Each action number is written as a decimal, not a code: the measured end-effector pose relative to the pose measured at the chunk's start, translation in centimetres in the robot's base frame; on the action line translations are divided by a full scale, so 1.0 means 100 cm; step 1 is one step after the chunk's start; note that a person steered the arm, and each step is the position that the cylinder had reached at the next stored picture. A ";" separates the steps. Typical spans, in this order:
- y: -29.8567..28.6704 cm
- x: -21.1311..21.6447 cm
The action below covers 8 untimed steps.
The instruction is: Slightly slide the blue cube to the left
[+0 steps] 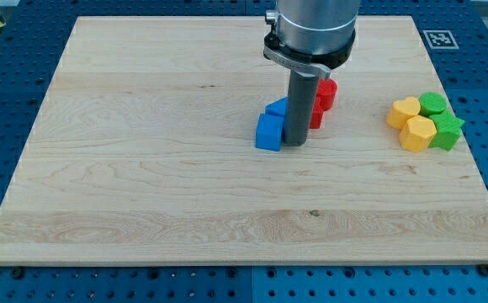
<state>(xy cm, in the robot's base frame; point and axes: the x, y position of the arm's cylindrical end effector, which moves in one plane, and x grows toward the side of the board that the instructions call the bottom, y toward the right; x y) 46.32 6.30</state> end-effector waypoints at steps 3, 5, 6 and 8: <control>-0.007 0.000; -0.018 -0.001; -0.030 -0.009; -0.031 -0.005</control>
